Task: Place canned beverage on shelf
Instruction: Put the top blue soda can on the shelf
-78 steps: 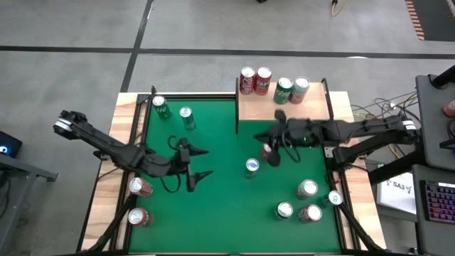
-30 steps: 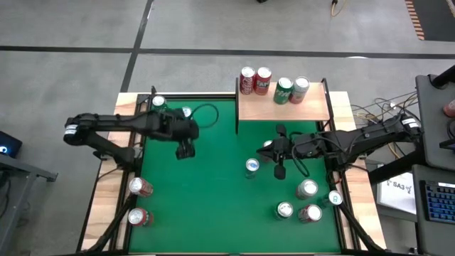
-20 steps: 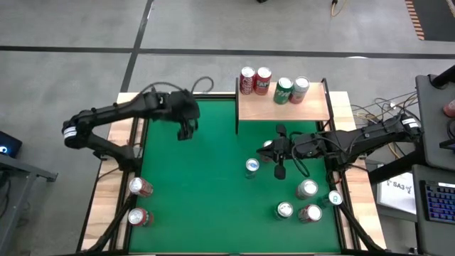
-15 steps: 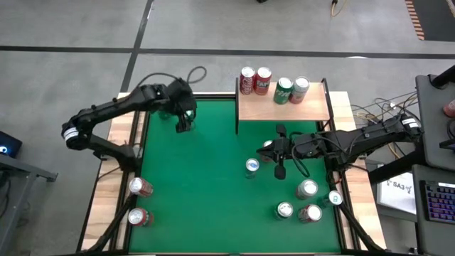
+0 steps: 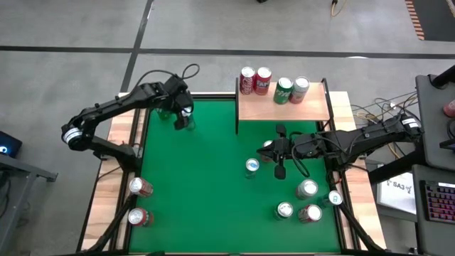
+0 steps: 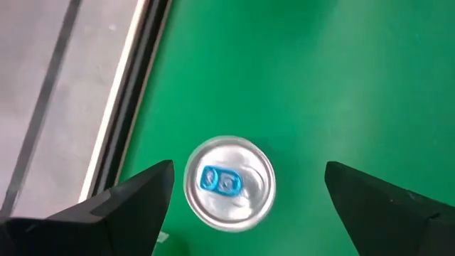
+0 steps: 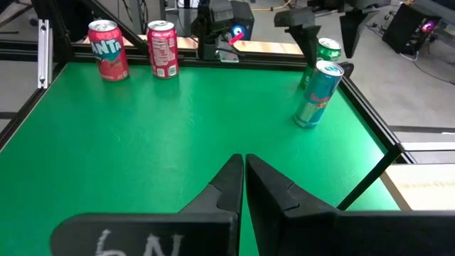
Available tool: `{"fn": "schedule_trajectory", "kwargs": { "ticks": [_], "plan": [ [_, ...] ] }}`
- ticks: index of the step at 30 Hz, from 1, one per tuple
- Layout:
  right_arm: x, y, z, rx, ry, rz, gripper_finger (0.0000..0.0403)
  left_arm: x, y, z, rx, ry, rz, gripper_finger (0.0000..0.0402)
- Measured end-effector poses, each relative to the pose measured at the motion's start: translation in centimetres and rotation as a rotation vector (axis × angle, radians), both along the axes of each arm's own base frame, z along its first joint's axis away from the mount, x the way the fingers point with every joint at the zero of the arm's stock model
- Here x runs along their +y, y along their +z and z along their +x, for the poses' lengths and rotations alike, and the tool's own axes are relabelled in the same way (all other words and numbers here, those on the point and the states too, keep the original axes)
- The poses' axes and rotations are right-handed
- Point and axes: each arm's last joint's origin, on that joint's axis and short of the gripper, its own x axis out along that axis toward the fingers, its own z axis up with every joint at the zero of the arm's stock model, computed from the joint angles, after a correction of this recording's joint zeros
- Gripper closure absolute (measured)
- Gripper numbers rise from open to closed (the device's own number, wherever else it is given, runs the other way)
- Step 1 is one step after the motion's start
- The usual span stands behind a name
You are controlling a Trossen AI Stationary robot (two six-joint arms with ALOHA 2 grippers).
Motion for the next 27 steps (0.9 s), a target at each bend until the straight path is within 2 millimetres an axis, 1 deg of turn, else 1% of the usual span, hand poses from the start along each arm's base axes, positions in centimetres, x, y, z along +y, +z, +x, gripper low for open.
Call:
{"fn": "schedule_trajectory", "kwargs": {
  "ticks": [7, 17, 24, 27],
  "plan": [
    [0.0, 0.0, 0.0, 0.0, -0.002, 0.005, 0.0394, 0.3, 0.0, 0.0, -0.018, 0.012, 0.013, 0.0052],
    [0.0, 0.0, 0.0, -0.003, -0.014, 0.035, 0.0394, 0.5, -2.1, -0.7, 0.018, 0.034, -0.016, 0.0052],
    [0.0, 0.0, 0.0, -0.004, -0.018, 0.046, 0.0394, 0.6, -2.7, -0.5, -0.007, 0.055, -0.011, 0.0052],
    [0.0, 0.0, 0.0, -0.007, -0.018, 0.047, 0.0394, 0.6, -3.4, -0.6, -0.009, 0.062, -0.014, 0.0052]
  ]
}}
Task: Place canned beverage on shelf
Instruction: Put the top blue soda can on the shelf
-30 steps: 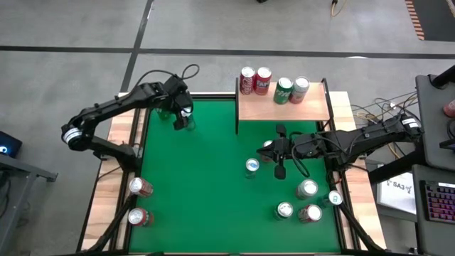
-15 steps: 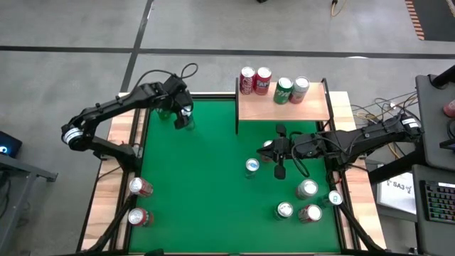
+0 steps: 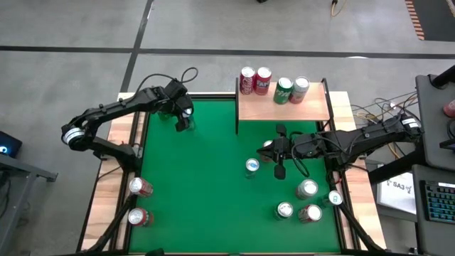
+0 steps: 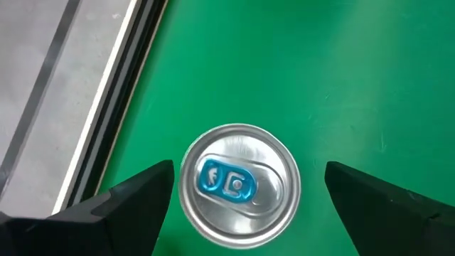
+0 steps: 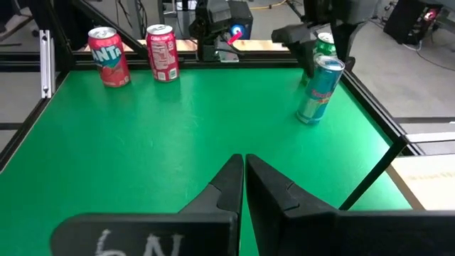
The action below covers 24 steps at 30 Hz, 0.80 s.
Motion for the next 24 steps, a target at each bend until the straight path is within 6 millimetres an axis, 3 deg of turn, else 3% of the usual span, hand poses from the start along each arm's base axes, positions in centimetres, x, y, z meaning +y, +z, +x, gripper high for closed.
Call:
{"fn": "schedule_trajectory", "kwargs": {
  "ticks": [8, 19, 24],
  "plan": [
    [0.0, 0.3, 0.1, -0.033, 0.006, -0.009, 0.0394, -0.1, -1.3, -0.2, -0.01, 0.05, -0.025, 0.0062],
    [0.0, 0.3, 0.1, -0.033, 0.006, -0.008, 0.0394, -0.2, -2.2, -0.5, -0.007, 0.153, -0.029, 0.0182],
    [0.0, 0.3, 0.1, -0.035, -0.002, 0.013, 0.0394, -0.7, -1.9, -0.5, -0.007, 0.16, -0.035, 0.019]
  ]
}}
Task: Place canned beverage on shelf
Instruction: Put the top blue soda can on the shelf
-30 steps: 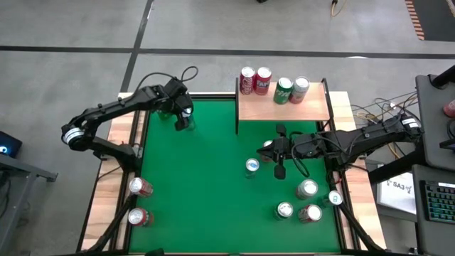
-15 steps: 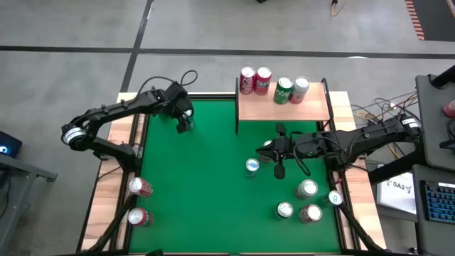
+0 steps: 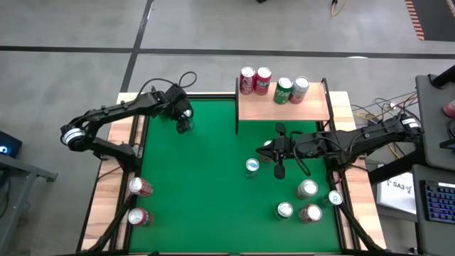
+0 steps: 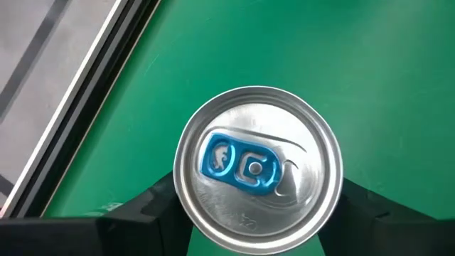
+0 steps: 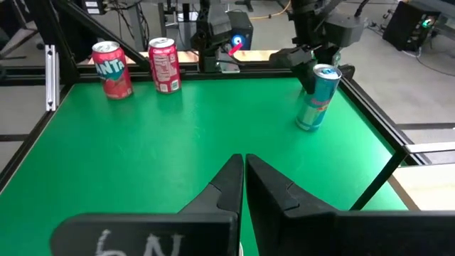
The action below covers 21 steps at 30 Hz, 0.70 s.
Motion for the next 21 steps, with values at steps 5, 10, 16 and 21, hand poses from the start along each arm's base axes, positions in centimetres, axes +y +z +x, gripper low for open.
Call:
{"fn": "schedule_trajectory", "kwargs": {
  "ticks": [5, 10, 16, 21],
  "plan": [
    [0.0, 0.2, 0.1, -0.022, -0.005, 0.016, 0.0394, -1.7, 1.3, 0.1, -0.07, -0.04, -0.016, 0.019],
    [0.0, 0.3, 0.8, -0.076, -0.006, 0.016, 0.0394, -5.1, 3.7, 0.3, -0.212, -0.12, -0.024, 0.019],
    [-0.4, -0.5, 3.1, -0.129, -0.03, 0.0, 0.0394, -10.1, 6.7, 1.3, -0.457, -0.256, -0.016, 0.019],
    [-0.8, -1.1, 4.9, -0.141, -0.053, -0.001, 0.0394, -14.0, 8.2, 2.2, -0.611, -0.374, -0.015, 0.019]
  ]
}}
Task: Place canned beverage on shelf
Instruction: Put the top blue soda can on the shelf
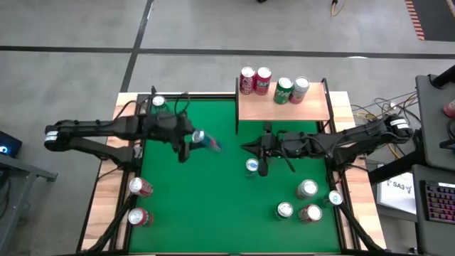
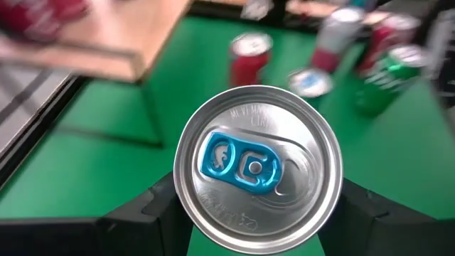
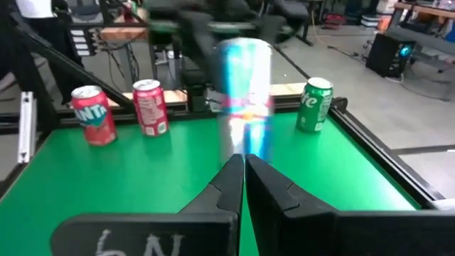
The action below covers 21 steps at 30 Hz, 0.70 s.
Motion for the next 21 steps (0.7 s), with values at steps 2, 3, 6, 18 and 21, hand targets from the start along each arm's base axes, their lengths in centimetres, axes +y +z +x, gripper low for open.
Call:
{"fn": "schedule_trajectory", "kwargs": {
  "ticks": [2, 3, 6, 18, 21],
  "plan": [
    [0.0, 0.3, 0.6, 0.001, -0.004, 0.006, 0.0394, -1.3, 0.2, 0.2, -0.029, -0.014, 0.018, 0.019],
    [0.0, 0.5, 1.0, 0.001, -0.004, 0.007, 0.0394, -1.8, 0.3, 0.3, -0.04, -0.013, 0.032, 0.019],
    [0.2, 1.1, 2.0, 0.027, -0.003, 0.003, 0.0385, -3.0, 0.3, 0.6, -0.05, 0.005, 0.076, 0.019],
    [0.9, 2.1, 7.0, 0.25, 0.002, -0.044, 0.0214, -4.1, -0.3, 1.6, -0.05, 0.016, 0.099, 0.019],
    [1.0, 2.2, 8.0, 0.287, 0.002, -0.049, 0.0184, -4.1, -0.4, 1.7, -0.045, 0.016, 0.1, 0.019]
  ]
}}
